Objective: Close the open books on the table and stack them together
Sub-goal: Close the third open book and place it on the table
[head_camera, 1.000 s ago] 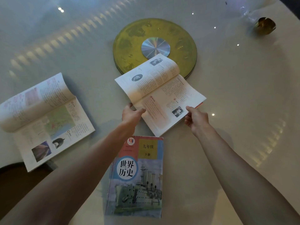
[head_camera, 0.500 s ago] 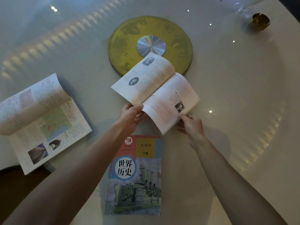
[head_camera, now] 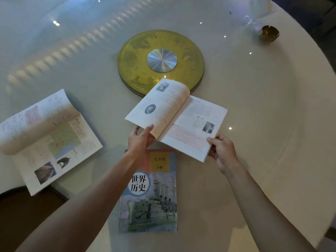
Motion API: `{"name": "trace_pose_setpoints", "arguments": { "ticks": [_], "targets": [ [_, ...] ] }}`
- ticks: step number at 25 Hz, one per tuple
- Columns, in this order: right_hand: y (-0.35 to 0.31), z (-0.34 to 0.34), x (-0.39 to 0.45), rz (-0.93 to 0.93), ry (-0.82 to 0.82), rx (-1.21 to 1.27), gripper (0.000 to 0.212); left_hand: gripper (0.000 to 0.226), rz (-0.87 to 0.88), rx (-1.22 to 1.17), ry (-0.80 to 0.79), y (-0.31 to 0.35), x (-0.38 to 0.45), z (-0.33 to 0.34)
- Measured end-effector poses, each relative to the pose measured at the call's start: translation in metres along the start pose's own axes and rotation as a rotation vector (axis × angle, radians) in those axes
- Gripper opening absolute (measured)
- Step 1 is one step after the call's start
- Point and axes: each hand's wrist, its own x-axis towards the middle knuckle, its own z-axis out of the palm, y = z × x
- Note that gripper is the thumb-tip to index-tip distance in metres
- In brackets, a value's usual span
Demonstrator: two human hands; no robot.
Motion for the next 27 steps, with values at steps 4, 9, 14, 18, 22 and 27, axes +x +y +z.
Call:
{"name": "trace_pose_setpoints", "arguments": {
  "ticks": [4, 9, 14, 18, 22, 27],
  "targets": [
    [0.009, -0.030, -0.008, 0.024, 0.026, -0.036, 0.020, 0.044, -0.042, -0.277, -0.009, -0.008, -0.006, 0.001],
    [0.012, -0.059, -0.019, 0.003, 0.013, -0.058, 0.022, 0.031, -0.016, -0.039, -0.142, -0.016, -0.032, 0.021],
    [0.010, -0.069, -0.025, -0.013, -0.019, -0.054, 0.025, 0.014, 0.268, 0.527, -0.323, -0.031, -0.061, 0.059],
    [0.017, -0.067, -0.026, 0.047, -0.020, 0.057, 0.022, 0.022, 0.698, 1.284, -0.356, -0.060, -0.086, 0.080],
    [0.021, -0.062, -0.025, 0.121, -0.024, 0.165, 0.043, 0.029, 0.784, 1.450, -0.430, -0.085, -0.098, 0.087],
    [0.029, -0.059, -0.021, 0.039, 0.089, -0.102, 0.028, 0.047, 0.630, 1.447, -0.572, -0.097, -0.093, 0.079]
  ]
}}
